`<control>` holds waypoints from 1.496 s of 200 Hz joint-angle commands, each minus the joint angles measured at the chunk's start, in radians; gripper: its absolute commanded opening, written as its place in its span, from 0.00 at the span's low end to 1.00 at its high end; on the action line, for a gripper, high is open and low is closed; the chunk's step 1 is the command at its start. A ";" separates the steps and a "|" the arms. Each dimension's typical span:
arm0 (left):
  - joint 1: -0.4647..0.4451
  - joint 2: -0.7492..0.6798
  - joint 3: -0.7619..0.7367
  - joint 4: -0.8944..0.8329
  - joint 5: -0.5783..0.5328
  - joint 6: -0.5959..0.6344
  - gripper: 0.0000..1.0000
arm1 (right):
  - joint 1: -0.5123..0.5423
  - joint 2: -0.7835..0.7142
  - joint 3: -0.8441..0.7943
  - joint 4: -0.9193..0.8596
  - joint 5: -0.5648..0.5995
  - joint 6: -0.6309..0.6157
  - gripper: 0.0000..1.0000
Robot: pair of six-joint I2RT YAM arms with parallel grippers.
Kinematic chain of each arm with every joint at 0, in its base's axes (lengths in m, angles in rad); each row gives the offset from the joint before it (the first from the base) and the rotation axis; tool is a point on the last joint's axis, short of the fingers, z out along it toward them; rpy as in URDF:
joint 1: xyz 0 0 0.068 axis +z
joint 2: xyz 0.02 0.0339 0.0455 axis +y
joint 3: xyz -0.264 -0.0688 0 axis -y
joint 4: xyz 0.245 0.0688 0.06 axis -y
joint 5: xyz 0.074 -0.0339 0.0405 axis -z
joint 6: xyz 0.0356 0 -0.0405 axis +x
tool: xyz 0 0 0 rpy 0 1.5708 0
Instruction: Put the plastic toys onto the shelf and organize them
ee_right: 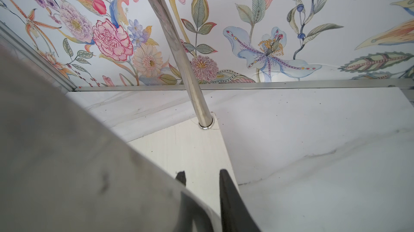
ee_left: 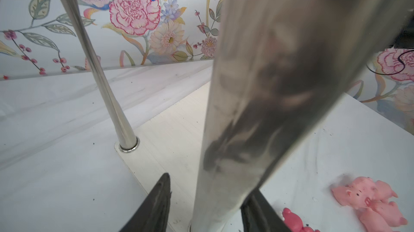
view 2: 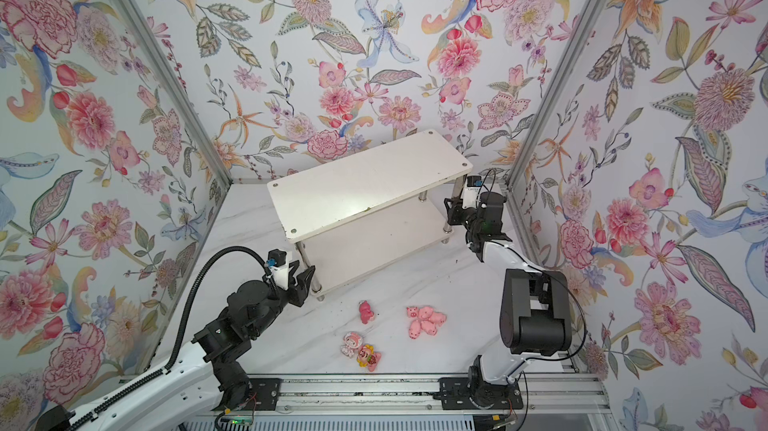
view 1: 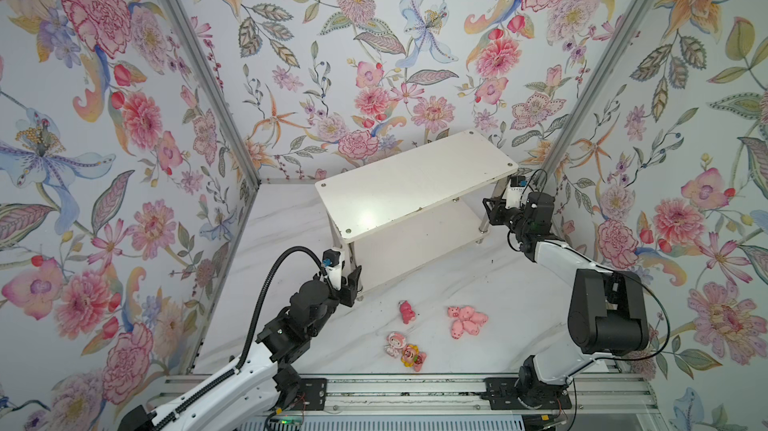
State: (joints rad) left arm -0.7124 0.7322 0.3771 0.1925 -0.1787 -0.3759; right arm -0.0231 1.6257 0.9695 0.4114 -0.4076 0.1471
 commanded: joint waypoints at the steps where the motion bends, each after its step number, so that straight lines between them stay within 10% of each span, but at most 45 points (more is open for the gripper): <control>1: 0.099 0.053 0.044 0.148 0.016 0.043 0.46 | -0.009 -0.045 -0.040 0.049 0.029 0.017 0.23; 72: 0.356 0.344 0.135 0.414 0.226 0.034 0.43 | 0.111 -0.197 -0.223 0.130 0.220 0.056 0.26; 118: 0.366 0.551 0.213 0.551 0.336 -0.021 0.44 | 0.113 -0.264 -0.282 0.144 0.361 0.074 0.30; 197: 0.284 0.744 0.340 0.637 0.402 -0.068 0.57 | -0.016 -0.235 -0.222 0.044 0.275 0.119 0.44; 223: 0.284 0.701 0.319 0.631 0.332 -0.074 0.99 | -0.005 -0.315 -0.272 0.001 0.301 0.158 0.53; 299: 0.287 0.321 0.129 0.350 0.022 -0.020 0.99 | 0.201 -0.682 -0.407 -0.375 0.614 0.139 0.75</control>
State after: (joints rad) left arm -0.4225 1.1584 0.5785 0.6350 -0.0612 -0.4213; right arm 0.1120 1.0149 0.5842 0.2192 0.0612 0.2996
